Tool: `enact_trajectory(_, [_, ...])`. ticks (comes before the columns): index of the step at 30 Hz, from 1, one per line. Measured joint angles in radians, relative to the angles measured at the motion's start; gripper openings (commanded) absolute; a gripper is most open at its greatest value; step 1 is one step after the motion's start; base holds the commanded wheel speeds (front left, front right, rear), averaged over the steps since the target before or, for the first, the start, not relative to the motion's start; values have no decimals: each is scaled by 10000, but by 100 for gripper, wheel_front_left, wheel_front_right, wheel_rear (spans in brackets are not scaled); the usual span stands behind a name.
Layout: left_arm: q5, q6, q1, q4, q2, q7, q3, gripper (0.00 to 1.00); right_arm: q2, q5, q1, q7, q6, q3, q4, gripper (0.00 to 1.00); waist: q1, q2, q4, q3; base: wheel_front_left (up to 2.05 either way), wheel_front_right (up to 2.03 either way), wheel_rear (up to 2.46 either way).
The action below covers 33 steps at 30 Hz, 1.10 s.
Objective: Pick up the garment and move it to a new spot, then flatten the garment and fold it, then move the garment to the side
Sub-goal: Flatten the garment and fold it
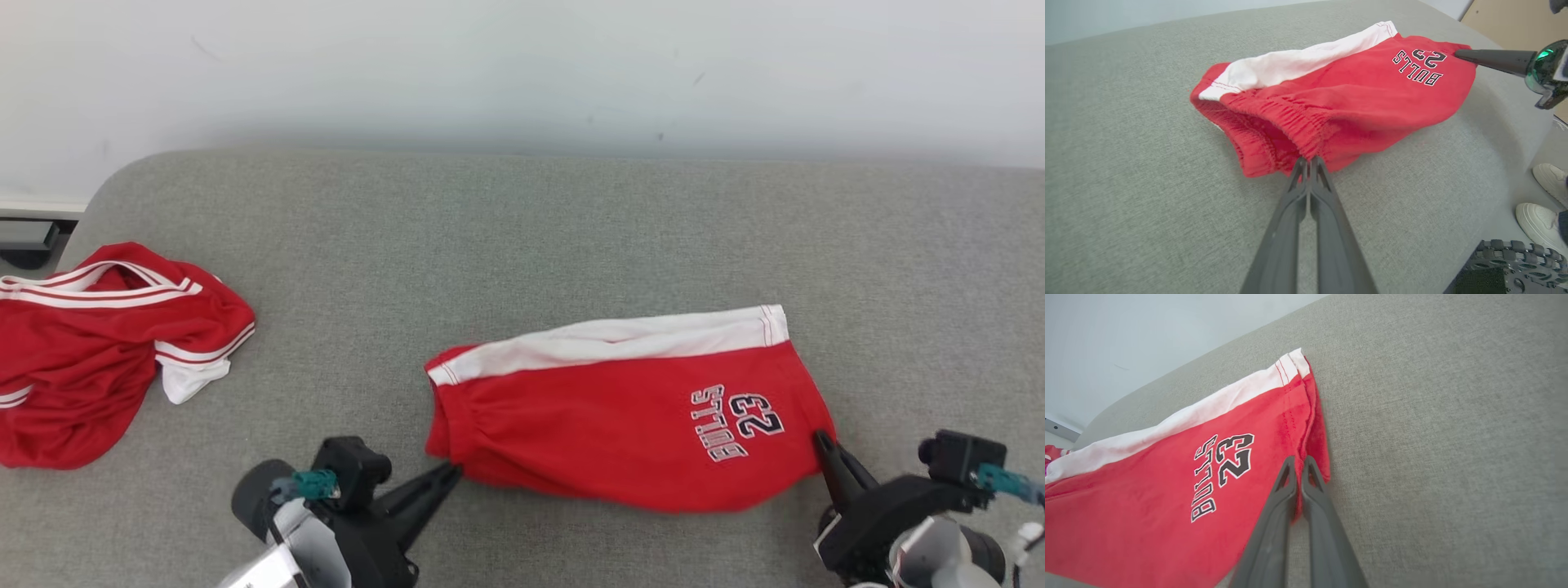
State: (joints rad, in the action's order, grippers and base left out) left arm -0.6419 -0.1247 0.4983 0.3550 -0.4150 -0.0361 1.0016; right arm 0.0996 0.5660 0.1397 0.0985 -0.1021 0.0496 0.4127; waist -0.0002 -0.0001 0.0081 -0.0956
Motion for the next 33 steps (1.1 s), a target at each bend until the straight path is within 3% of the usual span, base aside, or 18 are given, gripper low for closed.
enact_trajectory(6, [-188, 31, -312, -840, -355, 309, 19, 0, -23, 263, -906, 276, 247, 201, -1444, 0, 0, 0, -49, 16, 0, 0, 0])
enact_trajectory(12, [-508, 339, -821, -1409, -725, 719, -94, 0, -155, 395, -1792, 874, 483, 138, -2554, 0, 0, 0, -124, 115, 0, 0, 0])
enact_trajectory(26, [-884, 755, -1257, -1607, -897, 1480, -105, 0, -257, 589, -2619, 2197, 1346, 19, -3528, 0, 2, 2, -241, 137, 0, 0, 0])
enact_trajectory(27, [-884, 807, -1257, -1603, -899, 1505, -109, 22, -259, 589, -2645, 2274, 1388, -4, -3553, 4, 2, 2, -241, 133, 0, 0, 0])
enact_trajectory(28, [-895, 826, -1257, -1590, -897, 1544, -117, 37, -259, 587, -2694, 2330, 1440, -12, -3588, 13, 2, 2, -242, 131, 0, 0, 0])
enact_trajectory(29, [-928, 861, -1257, -1563, -897, 1595, -125, 69, -257, 585, -2753, 2424, 1490, -31, -3605, 30, 1, 1, -244, 129, 0, 0, 0])
enact_trajectory(30, [-999, 907, -1258, -1526, -897, 1599, -153, 85, -253, 583, -2795, 2508, 1551, -59, -3607, 45, 1, 2, -246, 126, 0, 0, 0])
enact_trajectory(31, [-1114, 940, -1258, -1490, -901, 1601, -192, 100, -253, 571, -2801, 2550, 1553, -77, -3611, 82, 2, 2, -249, 123, 0, 0, 0])
enact_trajectory(32, [-1179, 997, -1258, -1453, -905, 1634, -205, 100, -255, 569, -2795, 2596, 1624, -71, -3645, 100, 2, 2, -253, 119, 0, 0, 0])
enact_trajectory(33, [-1181, 1028, -1258, -1413, -915, 1680, -205, 100, -240, 546, -2792, 2637, 1672, -67, -3676, 100, 1, 2, -258, 115, 0, 0, 0])
